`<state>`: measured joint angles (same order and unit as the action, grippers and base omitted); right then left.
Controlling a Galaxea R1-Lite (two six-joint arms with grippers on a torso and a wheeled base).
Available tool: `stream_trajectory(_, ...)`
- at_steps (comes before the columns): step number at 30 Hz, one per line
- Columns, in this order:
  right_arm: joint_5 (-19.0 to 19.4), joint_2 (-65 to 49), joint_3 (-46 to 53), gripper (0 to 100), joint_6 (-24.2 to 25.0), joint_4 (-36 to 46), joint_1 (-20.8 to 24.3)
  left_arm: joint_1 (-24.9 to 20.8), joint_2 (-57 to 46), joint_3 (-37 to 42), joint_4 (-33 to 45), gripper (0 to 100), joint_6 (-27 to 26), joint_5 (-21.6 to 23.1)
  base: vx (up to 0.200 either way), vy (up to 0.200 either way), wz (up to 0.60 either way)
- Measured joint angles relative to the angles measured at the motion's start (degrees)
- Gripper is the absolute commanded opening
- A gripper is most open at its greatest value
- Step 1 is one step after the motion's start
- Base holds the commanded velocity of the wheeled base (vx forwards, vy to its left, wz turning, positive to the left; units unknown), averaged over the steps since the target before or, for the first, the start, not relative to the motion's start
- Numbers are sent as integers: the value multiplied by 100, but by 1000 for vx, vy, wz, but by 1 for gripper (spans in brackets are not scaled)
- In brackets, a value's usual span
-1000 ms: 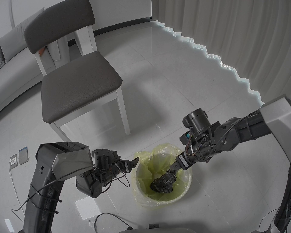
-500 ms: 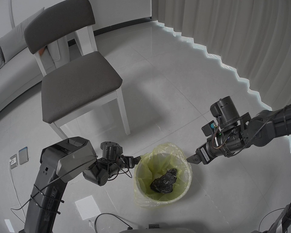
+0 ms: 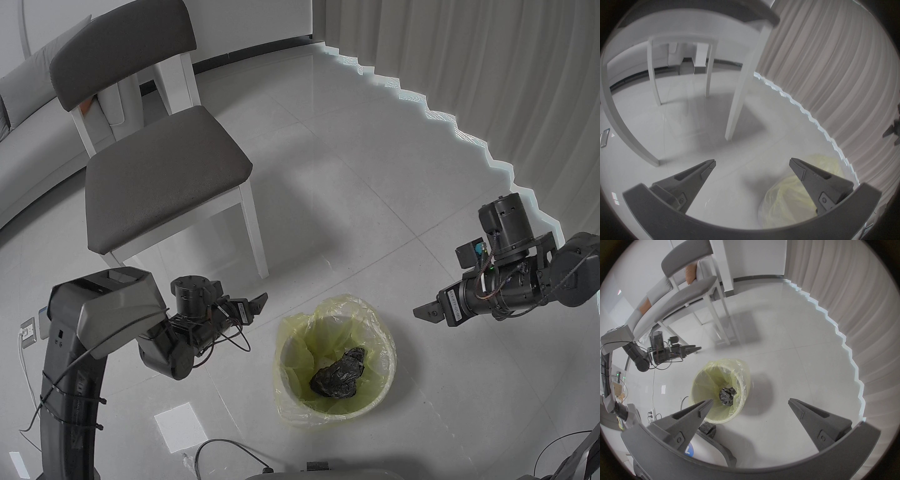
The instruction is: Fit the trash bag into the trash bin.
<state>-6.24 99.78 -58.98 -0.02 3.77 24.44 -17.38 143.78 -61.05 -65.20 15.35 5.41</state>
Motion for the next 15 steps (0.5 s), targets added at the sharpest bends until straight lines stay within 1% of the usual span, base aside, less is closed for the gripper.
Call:
stream_trajectory(7,-98,-933,683,100,78,-341,-196,165,-1086,1095,-750,100,60,0,0,0,0)
stream_trajectory(11,-123,-1779,1119,100,98,-566,-438,278,-2002,1849,-1076,100,60,6,0,0,0)
stream_trajectory(15,-126,-2706,1659,100,113,-867,-728,532,-2928,2481,-1200,100,61,24,0,0,0)
